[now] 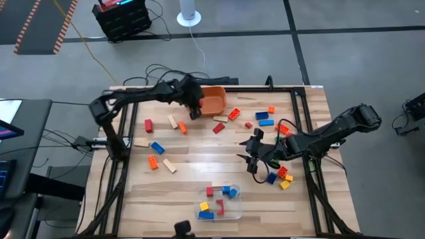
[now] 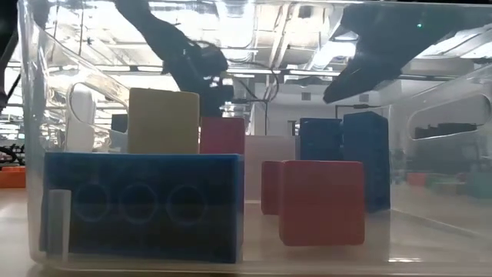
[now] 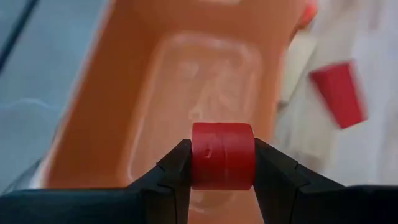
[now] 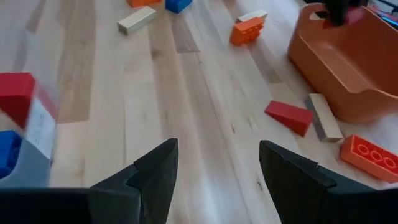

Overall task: Sort blocks by size
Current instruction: Put the small red wooden block into the orange bin, then put the large orange game piece into the transparent bin

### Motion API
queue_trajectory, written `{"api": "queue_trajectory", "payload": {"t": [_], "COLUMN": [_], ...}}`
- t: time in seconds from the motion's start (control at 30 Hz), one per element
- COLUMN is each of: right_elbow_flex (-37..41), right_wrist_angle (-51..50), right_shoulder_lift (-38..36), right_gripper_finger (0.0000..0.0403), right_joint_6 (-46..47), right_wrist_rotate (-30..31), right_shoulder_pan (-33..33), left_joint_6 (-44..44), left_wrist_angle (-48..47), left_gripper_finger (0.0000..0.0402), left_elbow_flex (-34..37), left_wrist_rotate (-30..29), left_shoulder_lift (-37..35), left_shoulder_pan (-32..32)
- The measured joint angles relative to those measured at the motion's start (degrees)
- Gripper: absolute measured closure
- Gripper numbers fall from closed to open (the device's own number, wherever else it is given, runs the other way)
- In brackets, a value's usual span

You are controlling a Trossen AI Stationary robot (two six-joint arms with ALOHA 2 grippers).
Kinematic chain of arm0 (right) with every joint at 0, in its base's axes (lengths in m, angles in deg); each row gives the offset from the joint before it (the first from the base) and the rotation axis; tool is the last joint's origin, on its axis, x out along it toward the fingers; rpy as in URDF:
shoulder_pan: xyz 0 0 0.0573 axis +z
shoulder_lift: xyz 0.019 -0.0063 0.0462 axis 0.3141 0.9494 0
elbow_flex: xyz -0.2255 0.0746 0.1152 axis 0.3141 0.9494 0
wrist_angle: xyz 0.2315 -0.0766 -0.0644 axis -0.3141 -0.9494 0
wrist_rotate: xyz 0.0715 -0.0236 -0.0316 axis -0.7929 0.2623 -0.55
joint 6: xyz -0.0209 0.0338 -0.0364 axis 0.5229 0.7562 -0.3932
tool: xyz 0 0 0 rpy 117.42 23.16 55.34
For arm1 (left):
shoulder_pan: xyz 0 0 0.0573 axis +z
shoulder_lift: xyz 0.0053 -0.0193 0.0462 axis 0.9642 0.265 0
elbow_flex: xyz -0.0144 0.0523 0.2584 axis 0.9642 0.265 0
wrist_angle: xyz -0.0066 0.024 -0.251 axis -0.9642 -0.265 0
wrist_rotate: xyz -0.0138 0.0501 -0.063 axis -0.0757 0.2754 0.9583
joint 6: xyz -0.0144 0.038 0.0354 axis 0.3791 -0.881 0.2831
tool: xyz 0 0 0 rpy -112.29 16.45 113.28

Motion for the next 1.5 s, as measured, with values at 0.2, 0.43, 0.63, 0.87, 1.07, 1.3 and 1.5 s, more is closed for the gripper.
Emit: {"api": "queue_trajectory", "payload": {"t": [0.2, 0.43, 0.63, 0.87, 1.07, 1.3, 1.5], "right_elbow_flex": [0.0, 0.0, 0.0, 0.0, 0.0, 0.0, 0.0], "right_wrist_angle": [-0.22, -0.4, -1.3, -2.04, -1.57, -1.18, -0.96], "right_shoulder_lift": [0.01, 0.0, 0.0, 0.02, 0.02, 0.0, 0.0], "right_gripper_finger": [0.0148, 0.0148, 0.0148, 0.0148, 0.0148, 0.0148, 0.0148], "right_joint_6": [-0.18, -1.0, -1.64, -1.59, -1.13, -0.17, -0.05], "right_wrist_rotate": [-1.45, -1.5, -1.5, -1.54, -1.54, -1.54, -1.54], "right_shoulder_pan": [-0.99, -1.1, -0.99, -1.45, -1.41, -0.81, -0.27], "left_joint_6": [-0.76, -3.78, -2.11, -10.17, -24.95, -40.73, -44.09], "left_wrist_angle": [-1.44, -20.15, -31.58, -34.77, -37.7, -40.03, -35.65], "left_gripper_finger": [0.0177, 0.0098, 0.0116, 0.0148, 0.0161, 0.0157, 0.0155], "left_elbow_flex": [-4.62, -14.41, -14.22, -9.28, -9.22, -5.66, -1.16], "left_wrist_rotate": [-1.62, -2.24, -1.9, -2.22, -16.01, -18.3, -18.28], "left_shoulder_lift": [3.68, 3.63, 3.11, 3.19, 3.19, 3.26, 3.26], "left_shoulder_pan": [1.32, 0.32, -5.63, -13.67, -17.23, -16.86, -17.53]}}
